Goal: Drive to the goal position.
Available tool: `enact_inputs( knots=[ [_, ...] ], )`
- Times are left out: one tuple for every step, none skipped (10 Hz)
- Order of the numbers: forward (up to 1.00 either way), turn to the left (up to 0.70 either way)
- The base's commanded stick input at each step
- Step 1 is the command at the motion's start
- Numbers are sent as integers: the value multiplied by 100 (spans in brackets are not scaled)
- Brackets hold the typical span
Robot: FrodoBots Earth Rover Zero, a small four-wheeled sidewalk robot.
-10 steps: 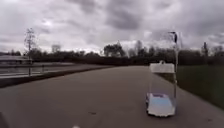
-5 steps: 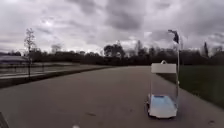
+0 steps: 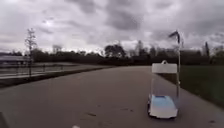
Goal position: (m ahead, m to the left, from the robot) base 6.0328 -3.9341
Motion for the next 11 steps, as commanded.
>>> enact_inputs(
  knots=[
    [0,100],
    [0,100],
    [0,100],
    [10,94],
    [100,40],
    [100,40],
    [100,40],
    [100,40],
    [100,40],
    [100,40],
    [100,28]
  ],
)
